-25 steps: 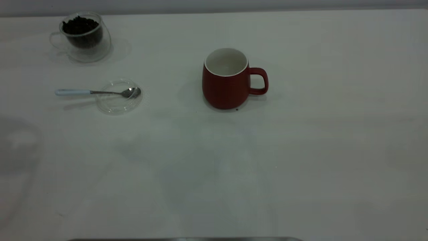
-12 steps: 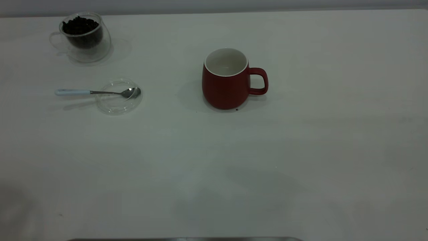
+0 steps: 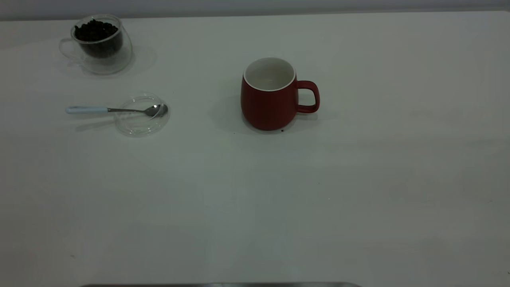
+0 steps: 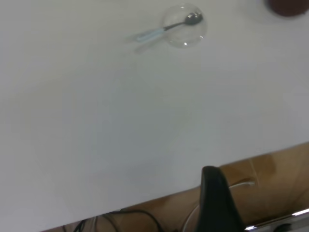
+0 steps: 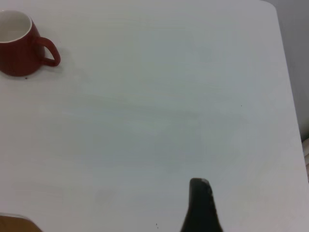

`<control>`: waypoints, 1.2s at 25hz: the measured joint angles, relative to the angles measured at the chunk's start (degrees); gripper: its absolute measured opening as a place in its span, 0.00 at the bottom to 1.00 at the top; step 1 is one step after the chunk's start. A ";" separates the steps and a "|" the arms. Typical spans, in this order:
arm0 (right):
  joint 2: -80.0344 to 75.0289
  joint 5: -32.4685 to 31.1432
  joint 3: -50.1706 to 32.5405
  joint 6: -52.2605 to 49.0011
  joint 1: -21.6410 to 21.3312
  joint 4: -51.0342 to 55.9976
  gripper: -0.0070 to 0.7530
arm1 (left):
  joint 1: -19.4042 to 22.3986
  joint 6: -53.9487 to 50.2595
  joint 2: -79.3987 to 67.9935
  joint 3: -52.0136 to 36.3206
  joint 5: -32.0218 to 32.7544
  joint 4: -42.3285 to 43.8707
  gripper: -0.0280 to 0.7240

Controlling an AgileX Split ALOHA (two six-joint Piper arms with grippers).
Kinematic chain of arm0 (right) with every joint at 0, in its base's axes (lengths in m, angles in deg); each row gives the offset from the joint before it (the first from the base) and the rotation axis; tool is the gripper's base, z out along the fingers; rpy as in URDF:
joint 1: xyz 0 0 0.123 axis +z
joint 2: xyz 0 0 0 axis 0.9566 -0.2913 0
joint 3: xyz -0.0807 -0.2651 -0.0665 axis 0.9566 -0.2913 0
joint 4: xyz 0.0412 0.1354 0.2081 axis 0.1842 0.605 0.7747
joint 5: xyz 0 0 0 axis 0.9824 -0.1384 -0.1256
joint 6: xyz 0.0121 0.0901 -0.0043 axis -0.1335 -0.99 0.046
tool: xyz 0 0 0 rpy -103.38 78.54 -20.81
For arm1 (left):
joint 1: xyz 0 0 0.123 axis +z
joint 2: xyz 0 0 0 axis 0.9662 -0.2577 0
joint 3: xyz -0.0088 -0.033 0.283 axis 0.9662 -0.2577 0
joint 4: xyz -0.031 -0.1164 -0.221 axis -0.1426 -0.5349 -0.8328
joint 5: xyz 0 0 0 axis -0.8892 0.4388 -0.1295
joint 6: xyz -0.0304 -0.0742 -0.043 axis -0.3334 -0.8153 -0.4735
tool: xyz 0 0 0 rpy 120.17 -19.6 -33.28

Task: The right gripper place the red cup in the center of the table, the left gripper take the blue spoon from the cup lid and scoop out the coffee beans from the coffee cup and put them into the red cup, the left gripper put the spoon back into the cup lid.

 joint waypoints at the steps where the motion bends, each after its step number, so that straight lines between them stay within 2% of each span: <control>1: 0.00 0.00 0.00 0.00 0.00 0.00 0.78 | -0.19 -0.20 1.93 -1.38 0.00 -0.18 0.73; 11: 0.00 0.00 0.00 0.00 0.00 0.00 0.78 | -0.34 -7.04 12.20 -13.20 -1.61 2.04 0.73; 16: 0.00 0.00 0.00 0.00 0.00 0.00 0.78 | -0.34 -11.02 12.20 -13.92 -1.69 5.03 0.73; 30: 0.00 0.00 0.00 0.00 0.00 0.00 0.78 | -0.34 -11.02 12.31 -13.92 -1.69 5.25 0.73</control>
